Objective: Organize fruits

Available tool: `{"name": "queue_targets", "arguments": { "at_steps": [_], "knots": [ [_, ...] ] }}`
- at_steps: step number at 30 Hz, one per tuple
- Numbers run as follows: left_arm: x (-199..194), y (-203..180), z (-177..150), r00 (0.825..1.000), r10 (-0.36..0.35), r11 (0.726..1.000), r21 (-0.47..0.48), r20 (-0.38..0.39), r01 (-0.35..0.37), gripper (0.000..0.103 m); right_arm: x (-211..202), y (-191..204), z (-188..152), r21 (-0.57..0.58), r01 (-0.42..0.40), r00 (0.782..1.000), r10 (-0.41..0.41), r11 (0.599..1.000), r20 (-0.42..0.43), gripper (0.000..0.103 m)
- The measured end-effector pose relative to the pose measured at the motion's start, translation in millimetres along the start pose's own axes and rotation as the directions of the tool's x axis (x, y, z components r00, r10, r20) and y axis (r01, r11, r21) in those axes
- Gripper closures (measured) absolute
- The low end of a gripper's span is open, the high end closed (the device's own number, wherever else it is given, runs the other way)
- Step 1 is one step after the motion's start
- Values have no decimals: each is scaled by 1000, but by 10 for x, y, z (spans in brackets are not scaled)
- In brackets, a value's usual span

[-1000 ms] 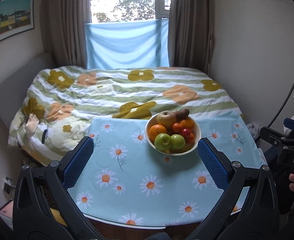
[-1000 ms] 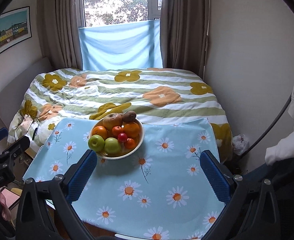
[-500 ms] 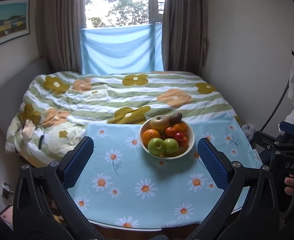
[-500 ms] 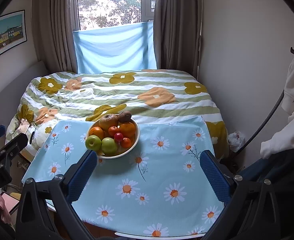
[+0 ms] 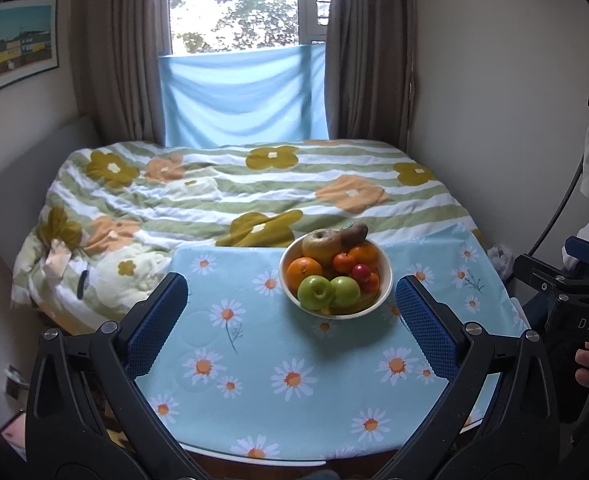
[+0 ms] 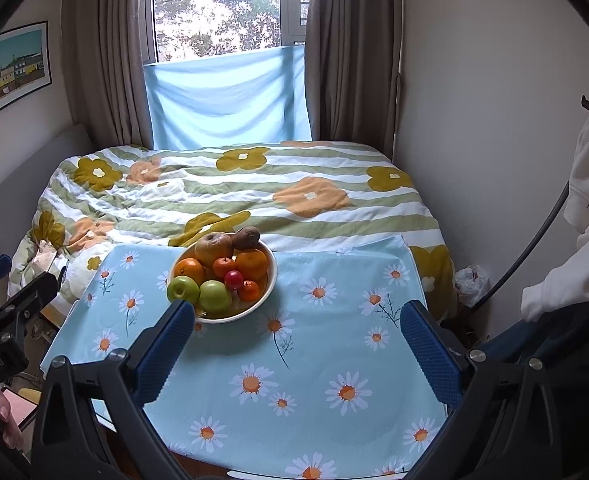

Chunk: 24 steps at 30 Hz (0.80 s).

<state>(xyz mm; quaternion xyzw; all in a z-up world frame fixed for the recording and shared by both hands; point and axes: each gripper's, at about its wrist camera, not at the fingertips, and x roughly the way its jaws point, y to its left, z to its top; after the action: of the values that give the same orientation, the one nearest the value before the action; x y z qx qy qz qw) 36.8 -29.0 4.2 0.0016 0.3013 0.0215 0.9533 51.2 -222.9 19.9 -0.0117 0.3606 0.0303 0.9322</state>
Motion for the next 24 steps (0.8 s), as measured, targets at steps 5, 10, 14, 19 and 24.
{"name": "queue_targets", "arguments": {
  "at_steps": [5, 10, 14, 19, 24],
  "knots": [
    [23, 1, -1, 1000, -2, 1000, -2, 2, 2, 0, 27, -10, 15, -1, 2, 1000, -2, 1000, 0, 1],
    [32, 0, -14, 1000, -4, 1000, -3, 3, 4, 0, 44, -15, 27, -1, 3, 1000, -3, 1000, 3, 1],
    [31, 1, -18, 1000, -13, 1000, -9, 7, 13, 0, 52, -20, 32, -2, 3, 1000, -3, 1000, 2, 1],
    [30, 0, -12, 1000, -9, 1000, -6, 6, 9, 0, 51, -18, 37, 0, 4, 1000, -4, 1000, 2, 1],
    [22, -9, -5, 1000, 3, 1000, -4, 10, -3, 0, 67, -49, 47, 4, 8, 1000, -8, 1000, 5, 1]
  ]
}}
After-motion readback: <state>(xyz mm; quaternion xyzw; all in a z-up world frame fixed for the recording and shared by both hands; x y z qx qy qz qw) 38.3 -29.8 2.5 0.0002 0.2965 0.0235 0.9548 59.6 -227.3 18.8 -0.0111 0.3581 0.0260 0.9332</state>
